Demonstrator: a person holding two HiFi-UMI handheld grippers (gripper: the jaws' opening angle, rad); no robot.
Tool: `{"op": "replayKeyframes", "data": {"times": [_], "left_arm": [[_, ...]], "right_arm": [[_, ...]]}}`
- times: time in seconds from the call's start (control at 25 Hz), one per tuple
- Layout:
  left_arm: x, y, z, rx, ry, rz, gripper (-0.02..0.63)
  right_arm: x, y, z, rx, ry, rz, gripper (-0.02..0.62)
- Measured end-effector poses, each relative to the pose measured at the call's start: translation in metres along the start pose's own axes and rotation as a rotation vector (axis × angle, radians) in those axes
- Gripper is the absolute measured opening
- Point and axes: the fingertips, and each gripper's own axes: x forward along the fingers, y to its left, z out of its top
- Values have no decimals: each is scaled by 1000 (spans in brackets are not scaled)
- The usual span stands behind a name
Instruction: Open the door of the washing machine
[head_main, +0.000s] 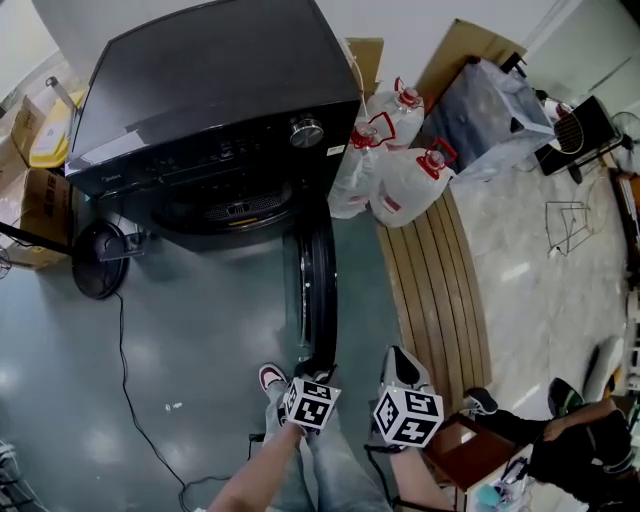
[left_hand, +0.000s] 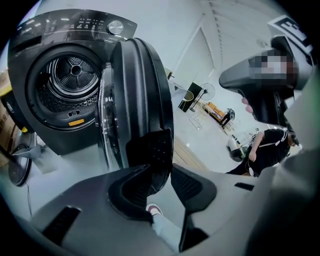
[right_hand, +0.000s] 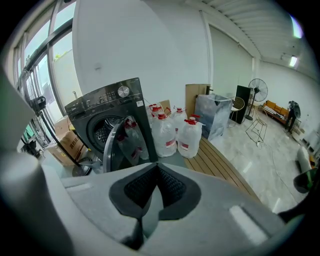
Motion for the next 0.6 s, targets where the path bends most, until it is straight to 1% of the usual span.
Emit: {"op": "replayKeyframes", "data": {"times": [0.36,0.6], "left_arm": [[0,-1,0,27,-6,18,120],[1,2,1,45,-31,20,121]], "right_arm": [[-6,-11,-3,-7,3,18,5],[-9,-11,-4,-14,1,27,5]]}}
